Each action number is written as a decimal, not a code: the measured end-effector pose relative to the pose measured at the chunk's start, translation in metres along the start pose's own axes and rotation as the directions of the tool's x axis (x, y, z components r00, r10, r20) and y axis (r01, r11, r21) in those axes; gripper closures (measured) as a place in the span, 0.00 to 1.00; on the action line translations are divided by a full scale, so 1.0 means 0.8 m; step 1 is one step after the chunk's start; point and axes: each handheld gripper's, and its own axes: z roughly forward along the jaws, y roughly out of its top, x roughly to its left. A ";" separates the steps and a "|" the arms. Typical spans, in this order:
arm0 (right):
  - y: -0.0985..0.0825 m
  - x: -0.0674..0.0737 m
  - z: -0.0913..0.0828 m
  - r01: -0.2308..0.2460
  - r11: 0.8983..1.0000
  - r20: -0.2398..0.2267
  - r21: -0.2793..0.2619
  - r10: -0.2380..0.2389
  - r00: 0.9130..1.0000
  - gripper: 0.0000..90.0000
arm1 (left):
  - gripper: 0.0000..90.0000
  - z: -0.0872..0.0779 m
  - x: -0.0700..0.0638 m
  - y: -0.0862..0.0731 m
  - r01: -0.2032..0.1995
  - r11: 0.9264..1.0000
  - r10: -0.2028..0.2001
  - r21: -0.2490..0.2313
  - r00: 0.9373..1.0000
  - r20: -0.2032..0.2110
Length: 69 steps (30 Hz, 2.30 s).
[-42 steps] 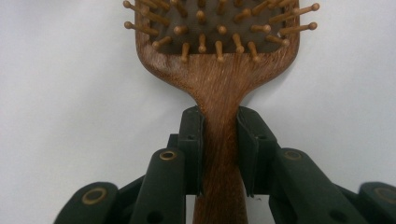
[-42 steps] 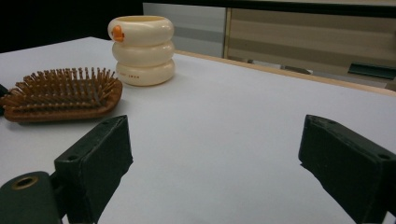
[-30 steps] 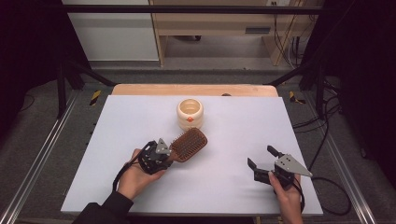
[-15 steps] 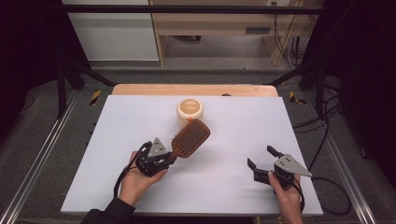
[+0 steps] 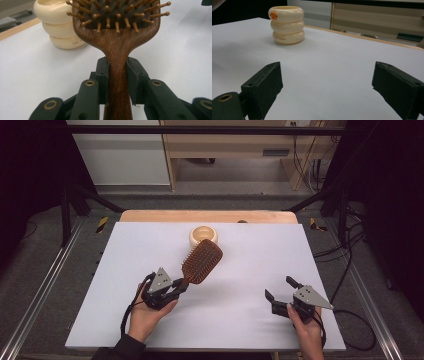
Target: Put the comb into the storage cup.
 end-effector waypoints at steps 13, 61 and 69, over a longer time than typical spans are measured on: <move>0.001 0.001 0.001 -0.008 1.000 -0.018 0.006 0.008 1.000 0.13 | 0.81 -0.007 0.002 -0.008 0.010 0.998 -0.011 -0.065 1.000 -0.013; 0.127 0.160 0.095 -0.106 0.993 -0.306 0.054 0.118 0.945 0.06 | 0.81 -0.019 0.008 -0.043 0.029 0.988 -0.045 -0.154 0.994 -0.099; 0.143 0.181 0.111 -0.149 0.987 -0.340 0.061 0.161 0.927 0.06 | 0.81 -0.023 0.001 -0.042 0.026 0.986 -0.043 -0.166 0.994 -0.100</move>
